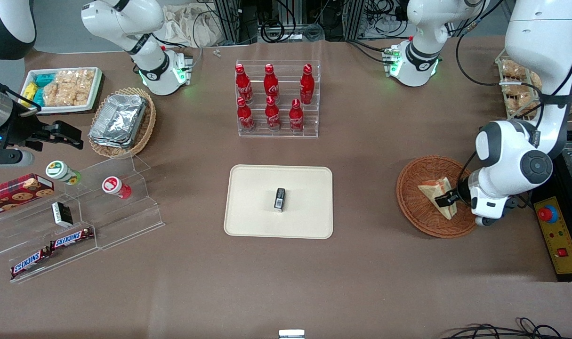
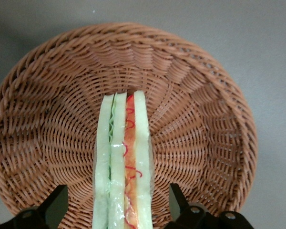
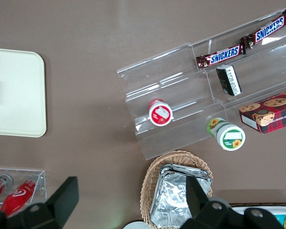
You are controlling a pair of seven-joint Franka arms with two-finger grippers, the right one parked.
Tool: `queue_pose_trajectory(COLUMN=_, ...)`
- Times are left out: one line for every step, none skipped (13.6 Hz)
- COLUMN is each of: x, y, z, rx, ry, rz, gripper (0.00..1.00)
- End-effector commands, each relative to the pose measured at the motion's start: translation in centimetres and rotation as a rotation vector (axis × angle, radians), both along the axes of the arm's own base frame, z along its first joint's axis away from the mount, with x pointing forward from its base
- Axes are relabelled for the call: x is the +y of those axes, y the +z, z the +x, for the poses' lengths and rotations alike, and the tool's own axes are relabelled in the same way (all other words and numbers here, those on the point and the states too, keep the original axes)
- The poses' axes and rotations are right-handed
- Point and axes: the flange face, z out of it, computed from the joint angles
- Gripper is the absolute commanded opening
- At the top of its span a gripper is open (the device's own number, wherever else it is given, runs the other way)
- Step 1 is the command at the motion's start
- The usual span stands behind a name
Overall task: Place sandwich from basket to tray
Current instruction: 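Close the left gripper on the sandwich, then lift the sandwich out of the basket with the left gripper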
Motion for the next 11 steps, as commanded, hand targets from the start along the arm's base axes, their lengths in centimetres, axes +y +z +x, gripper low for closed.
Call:
queue_pose_trajectory(x=-0.2, y=-1.2, z=-0.6, rx=0.005, ry=0.023, rz=-0.004, gripper=0.95)
queue_pose_trajectory(x=-0.2, y=-1.9, z=-0.7, rx=0.017, ry=0.023, rz=-0.007, gripper=0.95)
queue_pose_trajectory(x=-0.2, y=-2.2, z=-0.7, rx=0.022, ry=0.023, rz=-0.008, gripper=0.95)
queue_pose_trajectory(x=-0.1, y=-2.5, z=-0.7, rx=0.025, ry=0.024, rz=-0.008, gripper=0.94)
queue_pose_trajectory(x=-0.2, y=-2.7, z=-0.8, rx=0.029, ry=0.023, rz=-0.009, gripper=0.94)
queue_pose_trajectory(x=-0.2, y=-2.9, z=-0.8, rx=0.033, ry=0.026, rz=-0.009, gripper=0.94)
queue_pose_trajectory(x=-0.2, y=-3.3, z=-0.9, rx=0.039, ry=0.028, rz=-0.011, gripper=0.92)
queue_pose_trajectory(x=-0.3, y=-3.6, z=-0.9, rx=0.041, ry=0.037, rz=-0.01, gripper=0.89)
queue_pose_trajectory(x=-0.3, y=-3.8, z=-0.8, rx=0.038, ry=0.047, rz=-0.01, gripper=0.86)
queue_pose_trajectory(x=-0.4, y=-3.9, z=-0.8, rx=0.036, ry=0.043, rz=-0.008, gripper=0.85)
queue_pose_trajectory(x=-0.4, y=-3.9, z=-0.8, rx=0.039, ry=0.043, rz=-0.008, gripper=0.8)
